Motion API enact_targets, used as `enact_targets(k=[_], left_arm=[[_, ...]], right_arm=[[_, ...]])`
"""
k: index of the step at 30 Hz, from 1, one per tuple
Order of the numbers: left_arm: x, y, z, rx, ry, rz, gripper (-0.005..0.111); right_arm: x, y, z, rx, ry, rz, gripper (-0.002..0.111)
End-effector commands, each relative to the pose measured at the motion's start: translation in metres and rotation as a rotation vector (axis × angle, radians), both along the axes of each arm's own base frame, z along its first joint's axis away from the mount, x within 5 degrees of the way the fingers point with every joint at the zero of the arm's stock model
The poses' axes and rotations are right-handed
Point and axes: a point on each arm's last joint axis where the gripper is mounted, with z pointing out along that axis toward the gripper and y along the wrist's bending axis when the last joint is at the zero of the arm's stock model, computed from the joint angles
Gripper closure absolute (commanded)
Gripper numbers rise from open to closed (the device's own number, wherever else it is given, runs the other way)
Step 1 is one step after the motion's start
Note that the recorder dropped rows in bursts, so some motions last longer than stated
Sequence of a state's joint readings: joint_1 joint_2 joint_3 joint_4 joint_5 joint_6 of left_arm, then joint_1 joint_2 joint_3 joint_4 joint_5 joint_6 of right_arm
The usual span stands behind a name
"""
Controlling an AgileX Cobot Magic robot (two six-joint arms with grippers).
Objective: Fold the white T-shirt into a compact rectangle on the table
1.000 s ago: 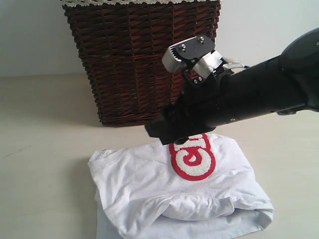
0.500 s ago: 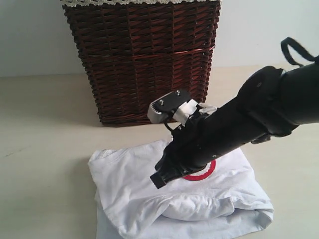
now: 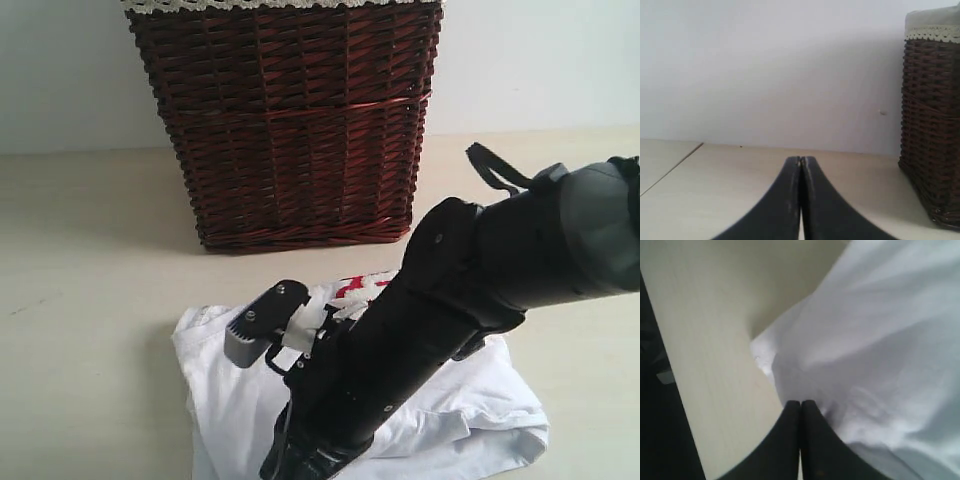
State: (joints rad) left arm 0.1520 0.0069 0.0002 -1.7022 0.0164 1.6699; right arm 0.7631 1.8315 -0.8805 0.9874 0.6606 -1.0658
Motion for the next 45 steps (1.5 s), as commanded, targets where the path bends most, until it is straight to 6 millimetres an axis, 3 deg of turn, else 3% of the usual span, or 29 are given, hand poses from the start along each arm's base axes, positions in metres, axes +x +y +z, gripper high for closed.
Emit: enact_targets(k=[1, 5, 8, 10, 15, 21, 27, 32, 35, 37, 41, 45], left_arm=[[-0.001, 0.0, 0.0, 0.001, -0.007, -0.003, 0.107], [-0.001, 0.0, 0.0, 0.001, -0.007, -0.003, 0.107], [-0.001, 0.0, 0.0, 0.001, -0.007, -0.003, 0.107], [-0.001, 0.0, 0.0, 0.001, -0.007, -0.003, 0.107], [-0.001, 0.0, 0.0, 0.001, -0.007, -0.003, 0.107], [-0.001, 0.0, 0.0, 0.001, -0.007, -0.003, 0.107], [-0.001, 0.0, 0.0, 0.001, -0.007, -0.003, 0.107], [-0.001, 0.0, 0.0, 0.001, -0.007, -0.003, 0.107], [-0.001, 0.0, 0.0, 0.001, -0.007, -0.003, 0.107], [-0.001, 0.0, 0.0, 0.001, -0.007, -0.003, 0.107], [-0.001, 0.0, 0.0, 0.001, -0.007, -0.003, 0.107], [-0.001, 0.0, 0.0, 0.001, -0.007, -0.003, 0.107]], right_arm=[[-0.002, 0.004, -0.001, -0.001, -0.037, 0.005, 0.108], [0.008, 0.0, 0.017, 0.017, -0.187, -0.021, 0.108], [0.023, -0.015, 0.038, -0.004, -0.394, 0.005, 0.108], [0.035, -0.03, 0.04, -0.042, -0.445, -0.001, 0.108], [0.056, -0.065, 0.014, -0.143, -0.387, -0.071, 0.108], [0.043, -0.079, -0.021, -0.22, -0.266, -0.069, 0.108], [0.034, -0.08, -0.016, -0.175, -0.204, -0.152, 0.108], [0.037, -0.079, 0.02, -0.078, -0.314, -0.254, 0.108], [0.042, -0.084, 0.059, 0.011, -0.482, -0.375, 0.108], [0.048, -0.093, 0.092, 0.097, -0.623, -0.561, 0.108], [0.055, -0.131, 0.15, 0.223, -0.848, -1.087, 0.108], [0.042, -0.179, 0.186, 0.242, -1.049, -1.268, 0.108]])
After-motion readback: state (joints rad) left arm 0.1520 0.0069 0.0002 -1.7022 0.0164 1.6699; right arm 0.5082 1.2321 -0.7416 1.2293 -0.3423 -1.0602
